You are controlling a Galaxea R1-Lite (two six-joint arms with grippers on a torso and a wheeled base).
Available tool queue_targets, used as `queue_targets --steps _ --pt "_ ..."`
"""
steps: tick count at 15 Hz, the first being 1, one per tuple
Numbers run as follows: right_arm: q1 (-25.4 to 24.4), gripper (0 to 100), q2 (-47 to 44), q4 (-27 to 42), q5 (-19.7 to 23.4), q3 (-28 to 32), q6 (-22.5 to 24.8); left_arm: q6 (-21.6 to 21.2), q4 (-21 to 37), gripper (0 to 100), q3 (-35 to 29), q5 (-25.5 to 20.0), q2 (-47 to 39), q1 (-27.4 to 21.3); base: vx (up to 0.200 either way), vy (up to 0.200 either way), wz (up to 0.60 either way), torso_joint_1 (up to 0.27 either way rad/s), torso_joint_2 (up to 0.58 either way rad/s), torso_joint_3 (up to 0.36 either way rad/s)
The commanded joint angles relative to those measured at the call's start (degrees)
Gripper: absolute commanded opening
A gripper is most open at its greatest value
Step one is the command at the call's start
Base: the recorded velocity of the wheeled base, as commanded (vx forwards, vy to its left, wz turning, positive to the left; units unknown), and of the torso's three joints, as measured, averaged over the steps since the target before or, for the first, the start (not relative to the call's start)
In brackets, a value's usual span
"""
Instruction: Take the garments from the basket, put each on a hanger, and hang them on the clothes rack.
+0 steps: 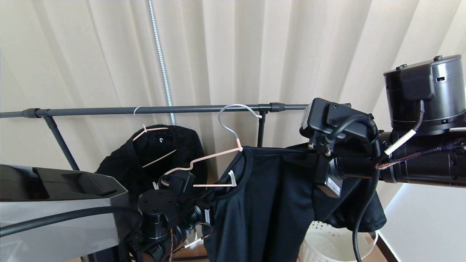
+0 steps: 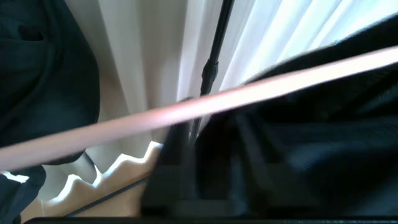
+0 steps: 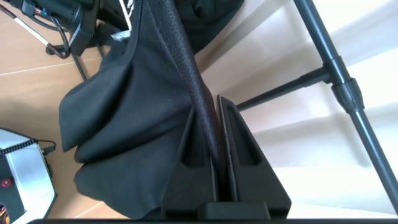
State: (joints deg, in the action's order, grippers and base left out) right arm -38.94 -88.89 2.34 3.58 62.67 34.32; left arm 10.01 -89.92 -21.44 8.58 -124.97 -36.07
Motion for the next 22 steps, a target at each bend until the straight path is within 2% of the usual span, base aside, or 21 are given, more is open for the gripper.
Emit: queue_targets --steps 1,3,5,8,11,18,22 --pt "2.37 0 -0.32 0.03 0.11 -1.24 -0.13 0.01 -0.08 0 0.0 0.03 0.95 0.21 0.0 0.0 0.0 0.0 0.0 0.0" --pt "3.87 0 -0.49 0.03 0.28 -1.76 -0.21 0.01 -0.08 0 0.0 0.03 1.04 0.21 0.0 0.0 0.0 0.0 0.0 0.0" --pt "5.63 0 0.12 -0.06 0.46 -4.22 -2.41 -0.08 -0.08 0 -0.18 -0.06 1.04 1.09 0.0 0.0 0.0 0.0 0.0 0.0" --pt "5.89 0 2.06 -0.06 2.57 -5.81 -6.63 -0.16 -0.08 0 -0.09 -0.06 1.04 1.09 0.0 0.0 0.0 0.0 0.0 0.0" --pt "5.27 0 1.53 -0.06 2.74 -4.75 -7.25 -0.52 -0.08 0 0.61 -0.32 0.95 0.39 0.0 0.0 0.0 0.0 0.0 0.0" --pt "3.17 0 0.39 -0.06 2.57 -3.08 -9.27 -7.99 -0.08 0 4.92 -0.5 0.86 -2.78 0.0 0.0 0.0 0.0 0.0 0.0" --pt "3.17 0 0.92 -0.06 2.48 -3.52 -10.32 -8.16 -0.08 0 5.1 -0.58 1.3 -2.95 0.0 0.0 0.0 0.0 0.0 0.0"
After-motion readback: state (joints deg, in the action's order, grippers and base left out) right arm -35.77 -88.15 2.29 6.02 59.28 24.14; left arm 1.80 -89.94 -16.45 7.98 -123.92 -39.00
